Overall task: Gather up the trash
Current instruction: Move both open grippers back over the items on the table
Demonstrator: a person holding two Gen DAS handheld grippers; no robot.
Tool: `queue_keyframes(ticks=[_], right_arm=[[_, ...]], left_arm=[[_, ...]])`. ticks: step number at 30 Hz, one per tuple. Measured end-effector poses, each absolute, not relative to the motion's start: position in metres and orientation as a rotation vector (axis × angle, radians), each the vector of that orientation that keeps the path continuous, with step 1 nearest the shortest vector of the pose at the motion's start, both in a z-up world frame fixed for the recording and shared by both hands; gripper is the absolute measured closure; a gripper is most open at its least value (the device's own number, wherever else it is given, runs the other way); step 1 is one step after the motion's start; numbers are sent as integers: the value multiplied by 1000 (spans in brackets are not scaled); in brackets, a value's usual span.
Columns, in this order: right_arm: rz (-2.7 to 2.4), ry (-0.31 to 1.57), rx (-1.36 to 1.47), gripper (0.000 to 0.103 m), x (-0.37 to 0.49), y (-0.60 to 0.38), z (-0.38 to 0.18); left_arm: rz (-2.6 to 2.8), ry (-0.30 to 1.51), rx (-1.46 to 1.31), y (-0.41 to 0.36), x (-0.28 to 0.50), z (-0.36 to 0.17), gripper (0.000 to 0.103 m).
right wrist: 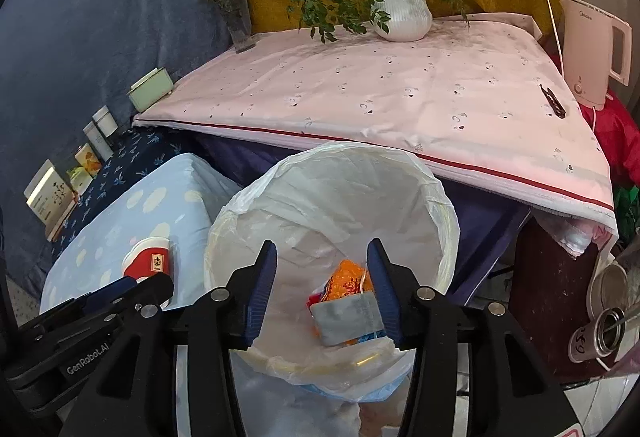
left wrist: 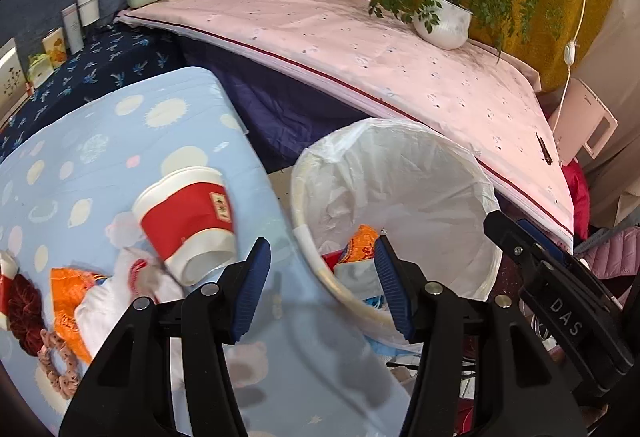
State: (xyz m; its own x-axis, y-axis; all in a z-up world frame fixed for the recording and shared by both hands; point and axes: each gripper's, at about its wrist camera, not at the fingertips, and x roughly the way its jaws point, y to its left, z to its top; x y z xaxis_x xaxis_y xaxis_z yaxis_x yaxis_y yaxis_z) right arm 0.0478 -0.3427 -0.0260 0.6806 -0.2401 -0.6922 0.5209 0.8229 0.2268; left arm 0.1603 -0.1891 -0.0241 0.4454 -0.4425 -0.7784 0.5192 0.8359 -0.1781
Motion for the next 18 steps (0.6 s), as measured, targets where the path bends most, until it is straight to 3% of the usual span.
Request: queue_keyframes(ticks=[15,18], right_arm=[[-358,695,367,44,50,-273,-2],[-330,702,343,43,54,-254,0]], left_arm=[[-438,914,29,-89,159,-16,51],[-394,912,16,-64,159,-17,45]])
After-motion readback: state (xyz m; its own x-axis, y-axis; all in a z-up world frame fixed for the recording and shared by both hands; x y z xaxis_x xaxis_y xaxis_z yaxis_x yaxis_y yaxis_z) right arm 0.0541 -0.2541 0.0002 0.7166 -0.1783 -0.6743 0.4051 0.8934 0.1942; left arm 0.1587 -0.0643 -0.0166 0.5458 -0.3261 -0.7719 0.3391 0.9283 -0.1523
